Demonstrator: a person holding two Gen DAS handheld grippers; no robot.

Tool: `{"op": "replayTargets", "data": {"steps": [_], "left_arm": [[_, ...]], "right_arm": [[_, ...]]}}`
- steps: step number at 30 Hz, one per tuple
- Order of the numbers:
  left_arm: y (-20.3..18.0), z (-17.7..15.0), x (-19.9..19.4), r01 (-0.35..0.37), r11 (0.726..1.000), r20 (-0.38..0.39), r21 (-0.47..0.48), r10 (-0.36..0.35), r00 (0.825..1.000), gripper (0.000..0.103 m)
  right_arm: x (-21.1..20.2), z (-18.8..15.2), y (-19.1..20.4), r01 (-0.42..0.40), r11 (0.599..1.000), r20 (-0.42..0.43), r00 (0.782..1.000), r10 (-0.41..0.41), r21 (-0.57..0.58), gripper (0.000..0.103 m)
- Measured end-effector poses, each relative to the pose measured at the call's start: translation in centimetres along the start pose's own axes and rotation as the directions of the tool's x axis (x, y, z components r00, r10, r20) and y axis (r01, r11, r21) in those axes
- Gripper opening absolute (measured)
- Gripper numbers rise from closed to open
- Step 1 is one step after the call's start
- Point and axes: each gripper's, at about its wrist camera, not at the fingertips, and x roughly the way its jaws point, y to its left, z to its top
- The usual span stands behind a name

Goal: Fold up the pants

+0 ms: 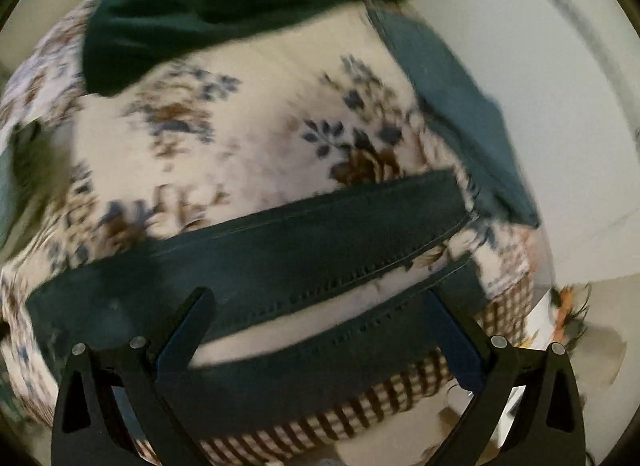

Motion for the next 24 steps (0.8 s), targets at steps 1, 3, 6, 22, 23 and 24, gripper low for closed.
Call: {"op": "replayTargets", "data": {"steps": [1, 3, 6, 22, 23, 24], "left_arm": [[-0.8, 0.8, 2.9, 0.005, 1.0, -0.061, -0.023, -0.006, 0.998, 0.103], [-1.6, 1.7, 6.5, 0.013, 0.998, -0.138, -0.065, -0.022, 0.99, 0.103], [-1.4, 3.5, 12.0, 0.005, 0.987, -0.227, -0.159, -0.041, 0.973, 0.103], [-0.5, 8.6, 21.8, -0.181, 0.903, -0.394, -0.39, 0.015, 0.919, 0.102], [-0.6, 8.6, 21.1, -0.161, 0.904, -0.378, -0.397, -0.001, 0.926, 0.095], [-0.4, 8.5, 20.1, -0.136, 0.901, -0.353, -0.412, -0.021, 0.935, 0.088]], "right_arm": [[2.0, 0.7, -0.6, -0.004, 1.0, -0.025, 1.0, 0.005, 0.03, 0.103], [6.5, 2.2, -1.9, -0.011, 0.994, -0.082, 0.996, 0.02, 0.108, 0.103], [12.5, 3.9, -3.9, -0.016, 0.97, -0.158, 0.986, 0.056, 0.242, 0.103], [27.4, 9.0, -4.9, 0.127, 0.88, -0.295, 0.955, 0.015, 0.457, 0.103], [28.0, 9.0, -4.9, 0.127, 0.877, -0.303, 0.953, 0.022, 0.463, 0.103], [28.4, 9.0, -4.9, 0.124, 0.876, -0.309, 0.951, 0.03, 0.467, 0.103]]}}
